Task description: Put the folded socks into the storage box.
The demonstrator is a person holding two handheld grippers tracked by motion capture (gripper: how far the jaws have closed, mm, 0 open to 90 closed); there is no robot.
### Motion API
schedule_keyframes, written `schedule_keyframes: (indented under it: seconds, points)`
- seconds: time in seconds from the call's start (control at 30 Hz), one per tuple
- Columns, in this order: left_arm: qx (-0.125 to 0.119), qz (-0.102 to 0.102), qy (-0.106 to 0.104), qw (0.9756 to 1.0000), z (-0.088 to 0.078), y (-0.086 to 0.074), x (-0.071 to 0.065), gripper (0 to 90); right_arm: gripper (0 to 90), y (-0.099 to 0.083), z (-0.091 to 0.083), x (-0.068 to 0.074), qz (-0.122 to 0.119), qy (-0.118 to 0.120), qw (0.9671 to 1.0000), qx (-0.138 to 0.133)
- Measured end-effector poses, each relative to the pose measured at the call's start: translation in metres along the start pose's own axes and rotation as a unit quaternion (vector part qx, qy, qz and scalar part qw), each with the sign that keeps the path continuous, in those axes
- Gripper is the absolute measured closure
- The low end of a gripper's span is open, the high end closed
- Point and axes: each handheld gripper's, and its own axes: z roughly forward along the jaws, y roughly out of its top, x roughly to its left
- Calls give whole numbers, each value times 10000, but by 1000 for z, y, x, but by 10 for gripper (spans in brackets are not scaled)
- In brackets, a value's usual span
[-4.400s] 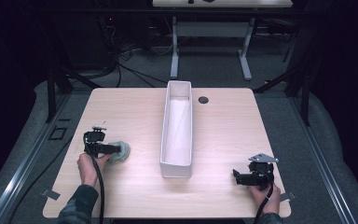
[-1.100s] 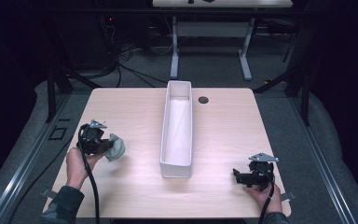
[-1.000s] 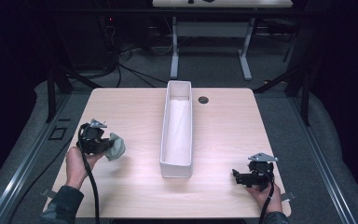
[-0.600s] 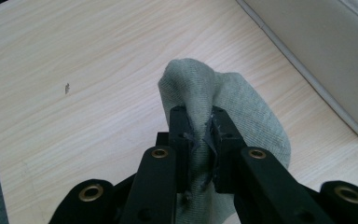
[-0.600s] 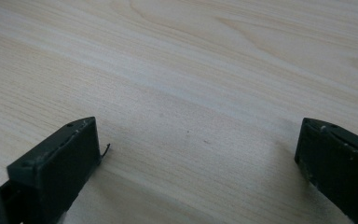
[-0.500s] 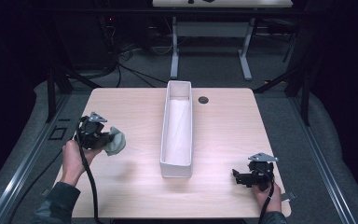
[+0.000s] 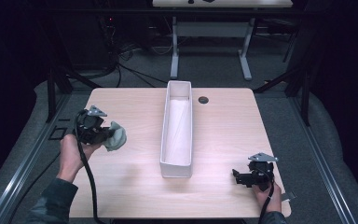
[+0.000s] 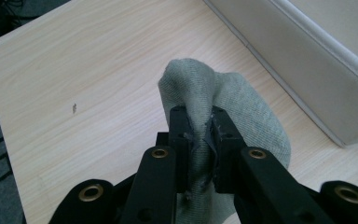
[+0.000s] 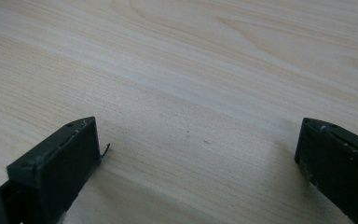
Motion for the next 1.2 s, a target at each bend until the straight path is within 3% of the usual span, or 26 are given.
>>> schedule_keyframes:
  seconds: [0.6, 1.2]
  points:
    - [-173, 282, -52, 9994, -13, 26, -16, 815, 0, 0, 0, 0, 3, -9, 10000, -10]
    - [-244, 707, -269, 9968, -16, 59, -40, 815, 0, 0, 0, 0, 5, -9, 10000, -12]
